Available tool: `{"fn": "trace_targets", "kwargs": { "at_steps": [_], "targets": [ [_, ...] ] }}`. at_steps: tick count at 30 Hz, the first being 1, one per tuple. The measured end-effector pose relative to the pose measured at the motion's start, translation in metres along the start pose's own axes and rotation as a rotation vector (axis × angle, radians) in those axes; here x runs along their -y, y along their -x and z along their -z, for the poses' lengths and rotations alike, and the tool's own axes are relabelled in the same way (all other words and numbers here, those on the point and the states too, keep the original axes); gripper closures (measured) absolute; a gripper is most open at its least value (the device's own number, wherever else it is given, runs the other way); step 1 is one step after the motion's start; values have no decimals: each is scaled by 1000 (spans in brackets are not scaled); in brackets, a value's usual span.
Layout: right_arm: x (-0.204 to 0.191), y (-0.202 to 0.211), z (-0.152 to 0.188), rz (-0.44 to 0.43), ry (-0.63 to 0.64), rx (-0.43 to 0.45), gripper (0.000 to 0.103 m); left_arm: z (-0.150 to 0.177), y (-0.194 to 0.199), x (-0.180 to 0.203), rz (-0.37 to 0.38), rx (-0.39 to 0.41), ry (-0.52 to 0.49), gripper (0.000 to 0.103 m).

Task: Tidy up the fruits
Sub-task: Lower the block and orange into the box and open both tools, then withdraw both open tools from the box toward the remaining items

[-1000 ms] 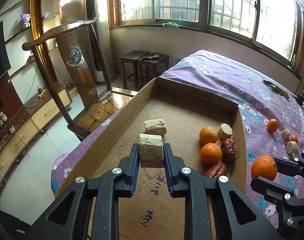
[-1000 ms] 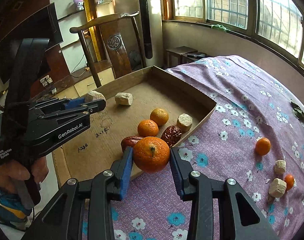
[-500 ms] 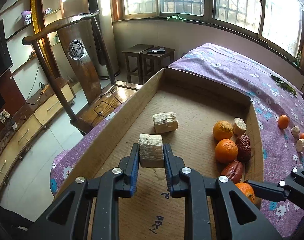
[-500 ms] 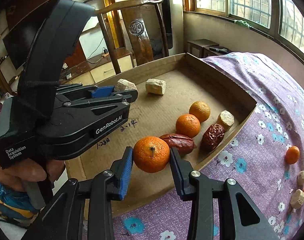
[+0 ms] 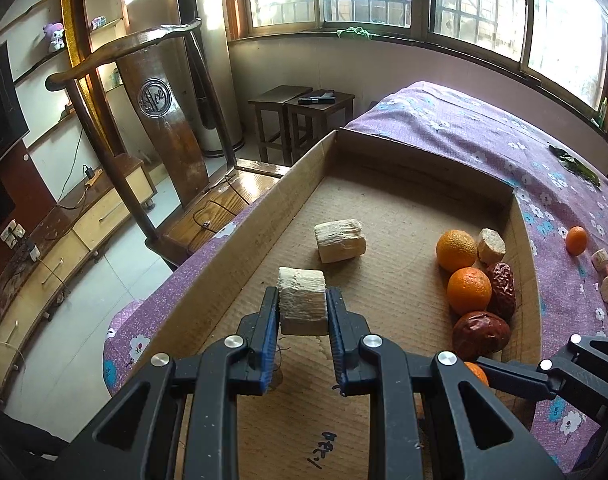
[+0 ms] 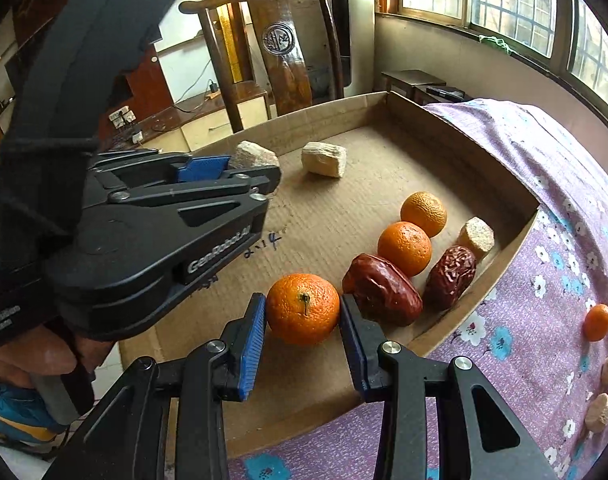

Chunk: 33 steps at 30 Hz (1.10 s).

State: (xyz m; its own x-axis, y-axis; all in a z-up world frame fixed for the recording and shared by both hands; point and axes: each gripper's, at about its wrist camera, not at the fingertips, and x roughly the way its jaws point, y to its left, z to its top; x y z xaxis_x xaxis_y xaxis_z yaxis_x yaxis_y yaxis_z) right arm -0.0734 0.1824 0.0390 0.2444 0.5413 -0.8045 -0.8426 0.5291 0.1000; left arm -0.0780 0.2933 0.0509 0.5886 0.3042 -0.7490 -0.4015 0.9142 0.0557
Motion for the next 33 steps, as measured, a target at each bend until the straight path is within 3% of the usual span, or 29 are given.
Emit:
{"fn": "trace_targets", "kwargs": {
  "at_steps": [12,16,19,21,23,25,33],
  "targets": [
    [0,1,1,-19,-14,6,62,0,-5,1,-17,-19,-17,80],
    [2,10,2,-29,-25,28,48,1,-9,-1,-16,-38,-11,80],
    [3,16,4,-35,-33,36,47,2,-14,-4,-5,-57,9,80],
    [4,20,6,-37,-37,40,47,2,-14,-4,1,-60,16,71],
    [6,25,8,-41,-44,46,47,1,-12,-4,12,-54,16,55],
    [9,32,11,-44,-54,59,46,1,-9,-3,12,-50,16,49],
    [36,74,29,19,-121,133,32,2,11,5,46,-11,27,46]
  ]
}}
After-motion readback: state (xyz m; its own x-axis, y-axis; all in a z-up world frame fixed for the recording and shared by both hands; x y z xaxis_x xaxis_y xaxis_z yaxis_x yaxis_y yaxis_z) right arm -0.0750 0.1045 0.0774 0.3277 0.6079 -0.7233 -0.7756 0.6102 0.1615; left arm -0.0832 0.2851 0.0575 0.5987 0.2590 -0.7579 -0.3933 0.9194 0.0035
